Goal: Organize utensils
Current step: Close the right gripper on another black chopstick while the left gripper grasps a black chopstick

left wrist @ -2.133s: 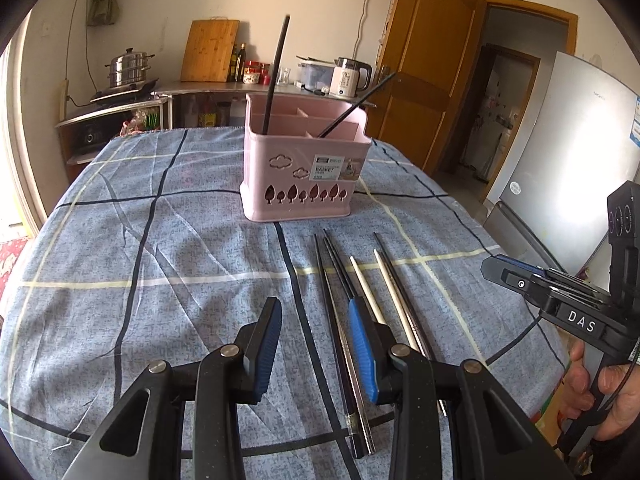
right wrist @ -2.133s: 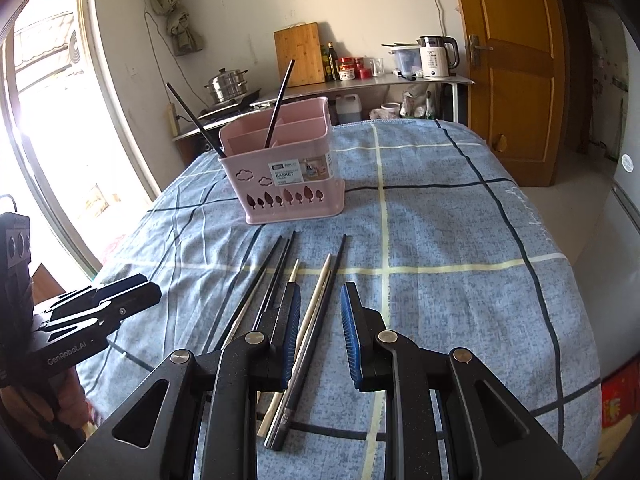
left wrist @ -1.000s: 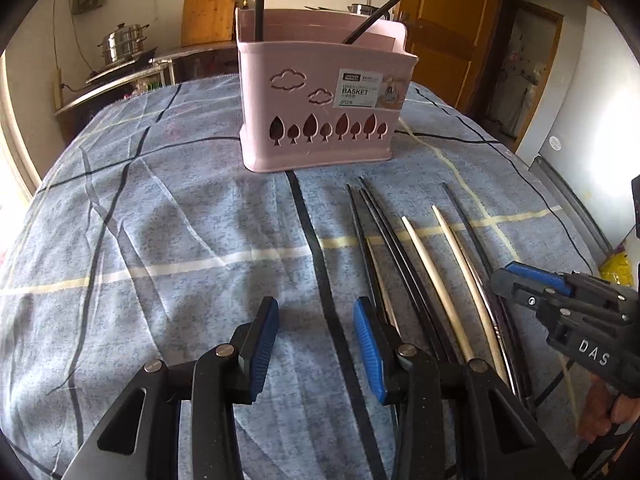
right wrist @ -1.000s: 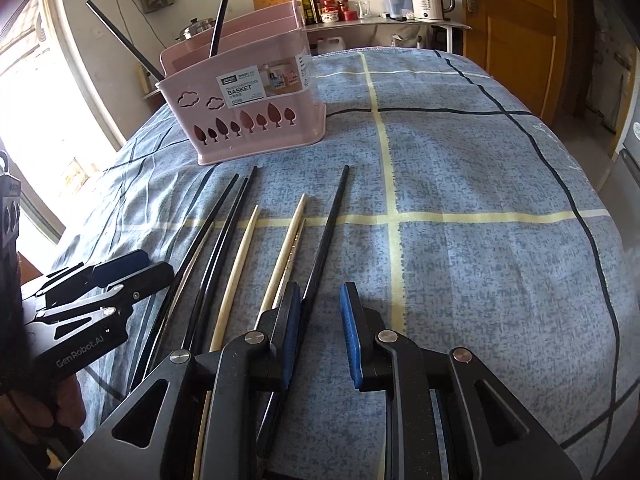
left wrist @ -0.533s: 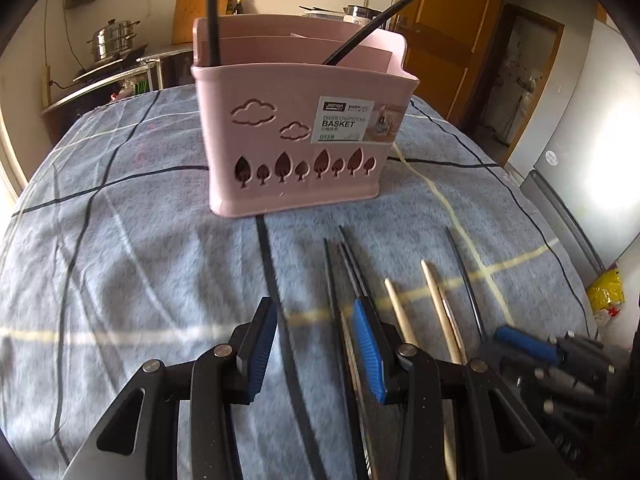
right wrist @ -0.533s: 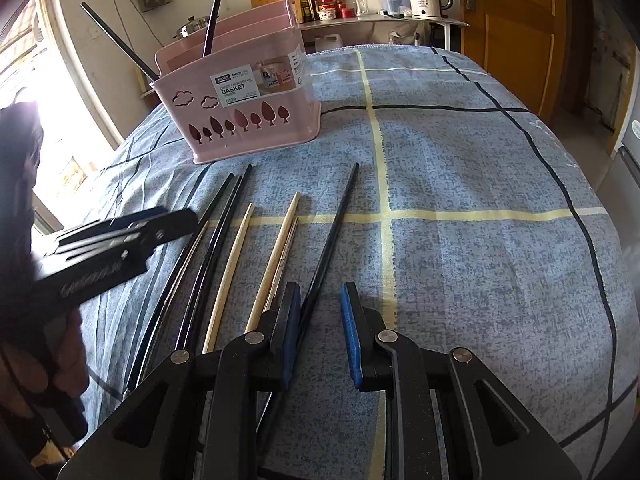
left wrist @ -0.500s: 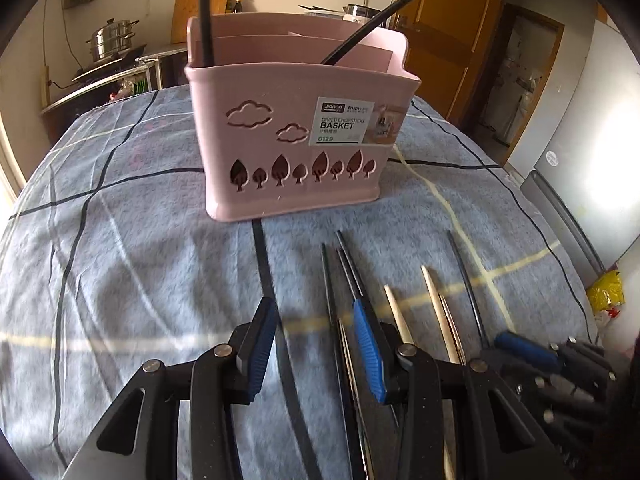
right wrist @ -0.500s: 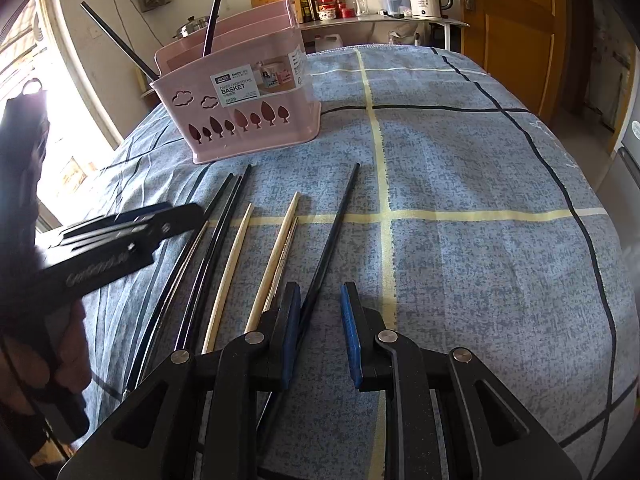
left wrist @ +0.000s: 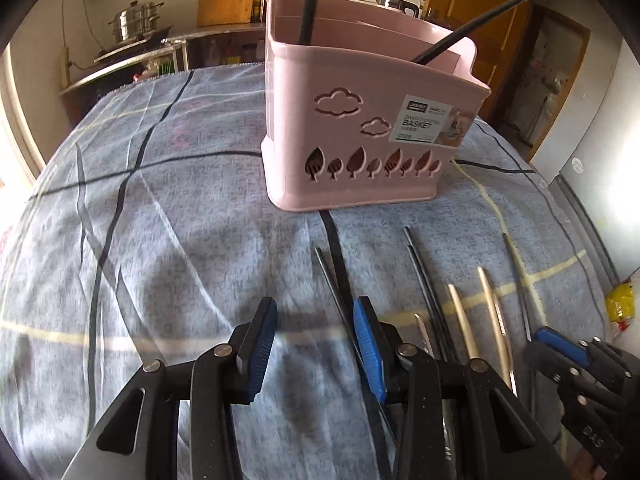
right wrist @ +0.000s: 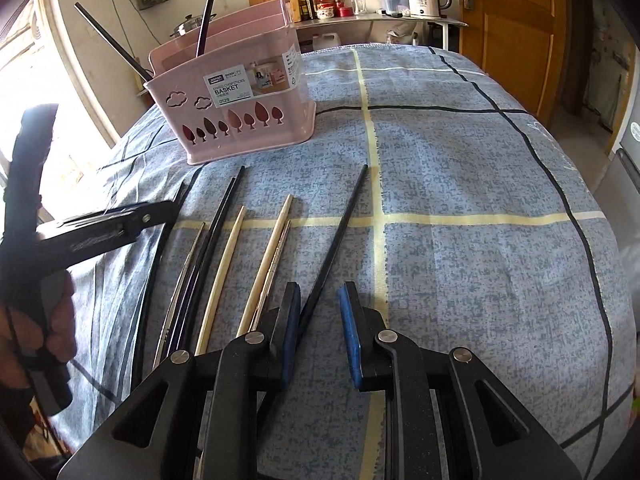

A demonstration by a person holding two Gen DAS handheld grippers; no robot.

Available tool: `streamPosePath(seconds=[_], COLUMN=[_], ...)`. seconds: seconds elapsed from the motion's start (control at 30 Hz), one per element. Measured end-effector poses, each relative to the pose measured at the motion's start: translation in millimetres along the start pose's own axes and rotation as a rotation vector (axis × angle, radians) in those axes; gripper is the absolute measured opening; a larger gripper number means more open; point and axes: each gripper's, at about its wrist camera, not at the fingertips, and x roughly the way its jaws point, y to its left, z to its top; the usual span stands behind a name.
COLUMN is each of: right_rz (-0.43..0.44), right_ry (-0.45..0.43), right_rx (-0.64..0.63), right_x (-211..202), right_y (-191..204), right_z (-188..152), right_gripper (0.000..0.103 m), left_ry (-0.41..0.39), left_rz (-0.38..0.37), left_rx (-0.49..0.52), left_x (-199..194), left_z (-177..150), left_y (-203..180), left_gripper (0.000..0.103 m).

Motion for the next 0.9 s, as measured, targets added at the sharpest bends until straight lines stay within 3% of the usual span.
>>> streamPosePath(seconds=[0.17, 0.3, 0.53, 0.73, 0.9], right_rz=[-0.014, -0.03, -0.027, -0.043, -0.086], right_ry=[0.01, 0.016, 0.024, 0.058, 0.059], right_rx=[-0.01, -0.024, -0.01, -0.011, -0.033], right_x=[3.1, 7.1, 9.5, 10.3, 13.4], right_y=[1.8, 4.3, -0.4, 1.4, 8.8], right_z=[4.8, 9.9, 13.8, 16.9, 18.6], right_gripper=[0.022, 0.021, 0.012, 0.012, 0.011], left_ry=[0.02, 0.009, -0.001, 0.036, 0.006], left_rz=[-0.004, 0.065, 0.089, 0.063, 0.136], left_rx=[-0.01, 0.028, 0.144, 0.109, 0.137], left_x=[-9.1, -9.0, -6.1, -12.4, -12.1], left_z=[-21.5, -28.1, -26.6, -30.7, -37.7], left_y=[-12.9, -26.6, -31.8, -21.5, -35.7], left_gripper=[0.04, 0.04, 0.014, 0.013, 0.011])
